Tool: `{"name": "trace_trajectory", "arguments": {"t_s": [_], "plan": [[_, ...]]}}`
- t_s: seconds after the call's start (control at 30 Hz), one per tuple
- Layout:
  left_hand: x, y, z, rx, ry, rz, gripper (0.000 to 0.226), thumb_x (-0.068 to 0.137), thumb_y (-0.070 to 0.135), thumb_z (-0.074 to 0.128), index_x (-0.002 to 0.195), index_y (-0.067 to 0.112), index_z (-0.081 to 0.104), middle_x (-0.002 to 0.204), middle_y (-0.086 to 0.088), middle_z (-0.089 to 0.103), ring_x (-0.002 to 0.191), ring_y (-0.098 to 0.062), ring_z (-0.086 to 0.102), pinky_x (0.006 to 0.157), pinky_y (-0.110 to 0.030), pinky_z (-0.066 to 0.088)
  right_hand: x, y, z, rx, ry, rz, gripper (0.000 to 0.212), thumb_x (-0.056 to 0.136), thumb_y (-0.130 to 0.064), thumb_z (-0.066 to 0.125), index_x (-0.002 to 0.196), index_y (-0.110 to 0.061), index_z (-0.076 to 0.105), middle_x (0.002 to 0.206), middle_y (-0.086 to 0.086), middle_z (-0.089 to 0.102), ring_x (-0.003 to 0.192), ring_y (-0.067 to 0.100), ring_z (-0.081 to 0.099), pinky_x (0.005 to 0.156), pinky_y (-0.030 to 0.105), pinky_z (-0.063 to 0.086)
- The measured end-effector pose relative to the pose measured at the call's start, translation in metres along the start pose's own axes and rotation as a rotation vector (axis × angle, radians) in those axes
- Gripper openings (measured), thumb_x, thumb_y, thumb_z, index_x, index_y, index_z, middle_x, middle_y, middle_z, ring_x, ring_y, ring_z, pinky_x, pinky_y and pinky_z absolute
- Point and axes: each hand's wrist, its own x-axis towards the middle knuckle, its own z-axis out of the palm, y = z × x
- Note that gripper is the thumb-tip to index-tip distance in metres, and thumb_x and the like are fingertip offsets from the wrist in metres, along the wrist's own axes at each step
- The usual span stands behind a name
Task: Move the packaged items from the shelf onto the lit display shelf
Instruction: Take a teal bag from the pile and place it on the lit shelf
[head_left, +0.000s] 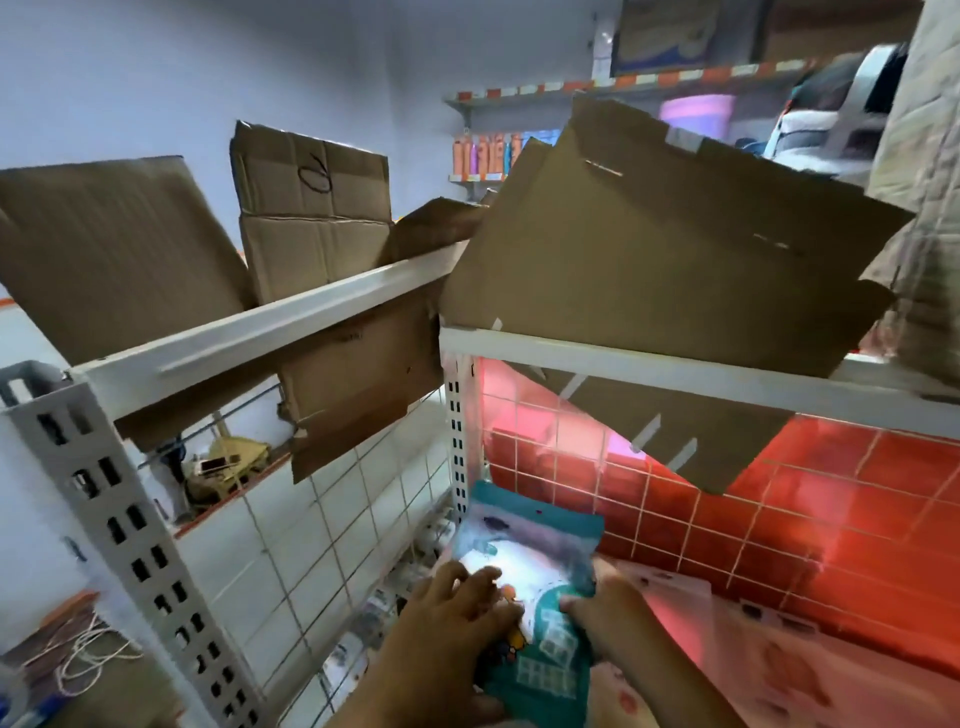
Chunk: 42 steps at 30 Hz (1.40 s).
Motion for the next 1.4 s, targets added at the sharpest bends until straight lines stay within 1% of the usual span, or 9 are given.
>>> {"name": "trace_trajectory", "arguments": {"t_s": [0.13,0.27,0.43,0.5,0.6,0.67,0.83,1.0,1.4], "plan": [[0.014,-0.014,0.012,-0.043,-0.040,-0.047,0.083,0.063,0.094,0.047,0.133,0.051,0.053,0.137,0.009,0.057,0.118,-0.016,0.039,0.079,-0.036,0.058,0.024,-0.005,0.013,-0.080,0.018,0.055,0.032,0.085,-0.018,0.073,0.112,-0.019,0.057,0.094,0.000,0.065,0.080,0.014,0.067,0.077,0.034,0.060],[0.028,-0.025,0.028,-0.104,-0.078,-0.046,0.089,0.072,0.089,0.050,0.150,0.048,0.035,0.157,0.003,0.037,0.137,-0.024,0.029,0.108,-0.053,0.040,0.033,-0.012,0.012,-0.196,-0.016,0.048,0.028,0.085,-0.025,0.069,0.100,-0.033,0.046,0.101,-0.003,0.062,0.093,0.013,0.062,0.092,0.033,0.051],[0.049,-0.031,0.041,-0.105,-0.138,-0.038,0.094,0.074,0.089,0.047,0.154,0.047,0.023,0.166,0.001,0.021,0.152,-0.026,0.013,0.122,-0.050,0.008,0.040,-0.003,0.013,-0.266,-0.041,-0.009,0.073,0.091,-0.029,0.063,0.152,-0.022,0.023,0.128,0.002,0.061,0.107,0.016,0.061,0.090,0.027,0.049],[0.050,-0.037,0.054,-0.127,-0.136,-0.021,0.096,0.071,0.094,0.044,0.153,0.047,0.029,0.165,0.003,0.028,0.153,-0.024,0.016,0.123,-0.054,0.014,0.041,0.000,0.018,-0.305,-0.054,0.003,0.076,0.092,-0.030,0.061,0.154,-0.022,0.018,0.129,0.003,0.061,0.107,0.017,0.061,0.088,0.026,0.049],[0.044,-0.043,0.075,-0.184,-0.147,0.000,0.096,0.067,0.099,0.041,0.148,0.046,0.042,0.148,0.007,0.053,0.137,-0.024,0.048,0.109,-0.050,0.038,0.039,0.007,0.026,-0.357,-0.013,0.013,0.071,0.091,-0.033,0.058,0.152,-0.032,0.023,0.129,0.002,0.057,0.110,0.017,0.059,0.094,0.029,0.049],[0.040,-0.041,0.083,-0.234,-0.112,-0.020,0.101,0.066,0.103,0.035,0.150,0.048,0.037,0.149,0.008,0.053,0.134,-0.025,0.051,0.105,-0.049,0.037,0.035,0.011,0.037,-0.411,0.042,0.022,0.074,0.091,-0.041,0.058,0.154,-0.033,0.021,0.142,0.001,0.046,0.121,0.017,0.052,0.105,0.031,0.044],[0.032,-0.040,0.086,-0.347,0.011,-0.022,0.106,0.066,0.102,0.035,0.156,0.056,0.004,0.167,0.018,-0.004,0.150,-0.013,-0.012,0.119,-0.042,-0.005,0.024,0.020,0.080,-0.429,0.280,0.020,0.080,0.092,-0.060,0.055,0.157,-0.032,0.019,0.161,0.000,0.014,0.140,0.017,0.030,0.118,0.030,0.028],[0.024,-0.041,0.085,-0.393,0.075,-0.029,0.105,0.068,0.103,0.030,0.158,0.051,0.011,0.168,0.015,0.008,0.153,-0.012,-0.009,0.120,-0.036,-0.002,0.016,0.028,0.110,-0.428,0.400,0.010,0.075,0.098,-0.060,0.040,0.160,-0.031,0.007,0.167,-0.007,0.002,0.151,0.015,0.005,0.119,0.029,0.003],[0.028,-0.046,0.109,-0.366,0.161,-0.022,0.077,0.090,0.076,0.036,0.158,0.041,0.026,0.165,0.004,0.028,0.155,-0.018,0.011,0.121,-0.042,0.019,0.014,0.035,0.118,-0.476,0.487,-0.049,0.066,0.099,-0.052,0.042,0.157,-0.025,0.025,0.164,-0.001,0.023,0.149,0.016,0.020,0.122,0.030,0.018]]}}
